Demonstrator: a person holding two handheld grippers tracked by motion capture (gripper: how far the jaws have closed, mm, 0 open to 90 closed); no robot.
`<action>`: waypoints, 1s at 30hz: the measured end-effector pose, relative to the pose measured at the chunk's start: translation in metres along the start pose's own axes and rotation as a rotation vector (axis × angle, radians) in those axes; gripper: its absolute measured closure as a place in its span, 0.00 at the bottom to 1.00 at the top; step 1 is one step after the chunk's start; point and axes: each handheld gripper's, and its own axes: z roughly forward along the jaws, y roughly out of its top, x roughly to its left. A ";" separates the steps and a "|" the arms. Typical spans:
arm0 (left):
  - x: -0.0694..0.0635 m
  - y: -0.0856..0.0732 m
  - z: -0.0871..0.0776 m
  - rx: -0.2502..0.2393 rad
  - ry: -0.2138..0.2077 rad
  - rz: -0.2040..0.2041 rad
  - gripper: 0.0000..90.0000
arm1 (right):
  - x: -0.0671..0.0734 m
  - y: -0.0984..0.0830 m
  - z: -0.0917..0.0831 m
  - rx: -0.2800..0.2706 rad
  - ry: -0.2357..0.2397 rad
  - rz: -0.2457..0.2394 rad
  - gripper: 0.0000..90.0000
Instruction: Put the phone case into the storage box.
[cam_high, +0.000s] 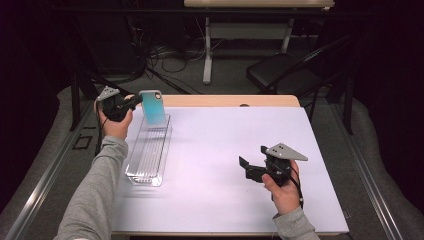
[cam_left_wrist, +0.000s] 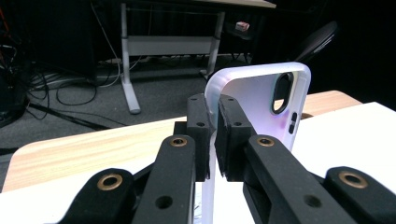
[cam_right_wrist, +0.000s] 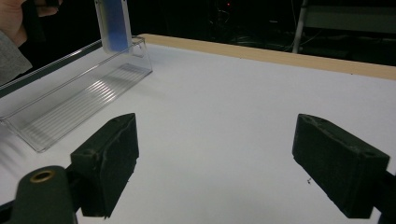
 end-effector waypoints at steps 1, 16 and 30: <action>0.000 -0.001 0.001 0.002 0.001 0.000 0.95 | 0.000 0.000 0.000 -0.002 -0.001 -0.002 0.16; 0.001 -0.009 0.013 0.029 -0.007 0.029 0.95 | -0.004 -0.001 -0.004 0.001 -0.009 0.001 0.16; 0.001 -0.018 0.023 0.067 -0.006 0.036 0.95 | -0.008 -0.002 -0.007 0.003 -0.018 0.002 0.16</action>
